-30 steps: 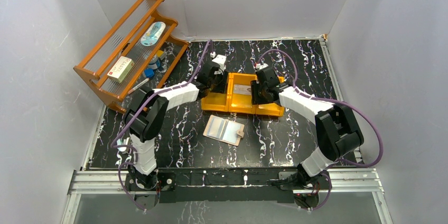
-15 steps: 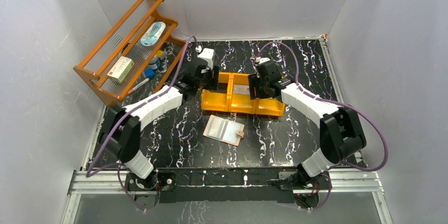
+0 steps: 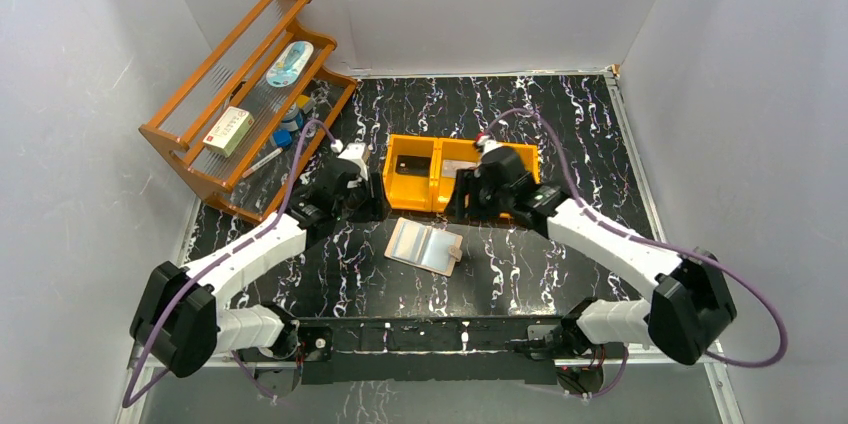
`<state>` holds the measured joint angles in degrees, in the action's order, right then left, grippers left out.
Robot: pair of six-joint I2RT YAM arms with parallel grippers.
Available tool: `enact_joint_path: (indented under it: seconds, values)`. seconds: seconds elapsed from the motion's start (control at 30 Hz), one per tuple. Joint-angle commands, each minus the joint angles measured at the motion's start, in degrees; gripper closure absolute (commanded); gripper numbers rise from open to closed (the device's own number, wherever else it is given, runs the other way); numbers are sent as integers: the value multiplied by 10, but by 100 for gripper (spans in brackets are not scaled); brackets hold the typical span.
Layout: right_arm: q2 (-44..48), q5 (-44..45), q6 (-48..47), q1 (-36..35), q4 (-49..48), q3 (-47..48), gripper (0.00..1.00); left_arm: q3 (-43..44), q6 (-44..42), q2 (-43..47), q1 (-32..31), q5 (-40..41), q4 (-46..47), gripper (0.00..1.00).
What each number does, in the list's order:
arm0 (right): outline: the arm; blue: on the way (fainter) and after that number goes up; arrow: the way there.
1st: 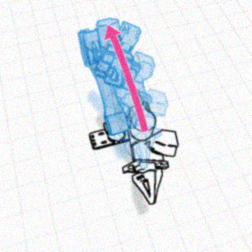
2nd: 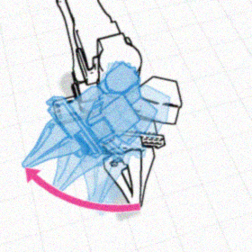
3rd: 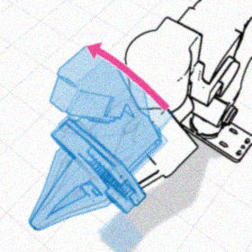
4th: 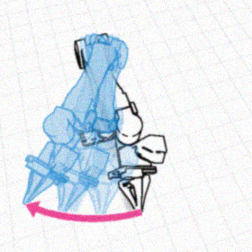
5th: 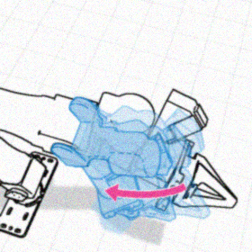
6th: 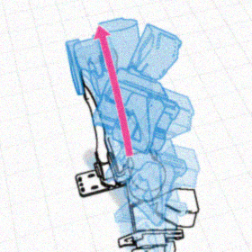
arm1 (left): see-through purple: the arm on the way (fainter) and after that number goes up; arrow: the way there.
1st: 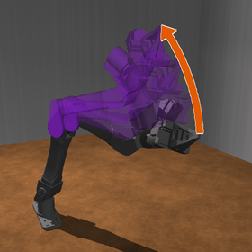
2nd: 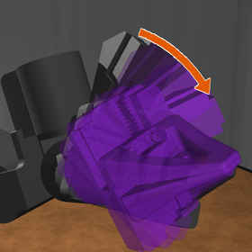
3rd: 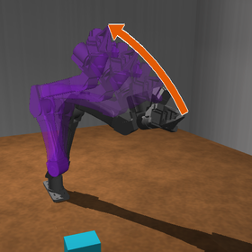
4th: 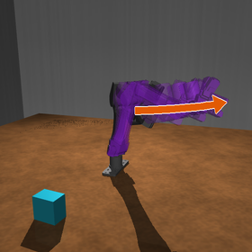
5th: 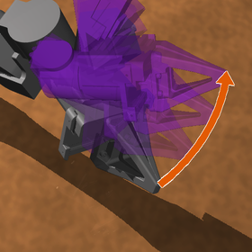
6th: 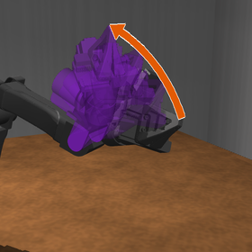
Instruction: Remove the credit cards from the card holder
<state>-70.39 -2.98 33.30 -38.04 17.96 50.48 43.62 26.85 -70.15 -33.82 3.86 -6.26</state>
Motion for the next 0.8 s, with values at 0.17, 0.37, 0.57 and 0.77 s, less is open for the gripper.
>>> enact_joint_path:
  seconds: [0.17, 0.37, 0.57, 0.77]
  values:
    - [-130, 47, 64, -133, -40, 47, 40, -73, 105, 54, 3, -78, 17, 44]
    - [-209, 29, 58, -144, -53, 73, 47, -77, 115, 33, 3, -102, 7, 46]
    - [-243, 86, 58, -147, 16, 84, 55, -83, 105, 8, 3, -121, 21, 46]
    - [-231, 128, 58, -147, 40, 50, 58, -76, 89, -62, 3, -196, 45, 48]
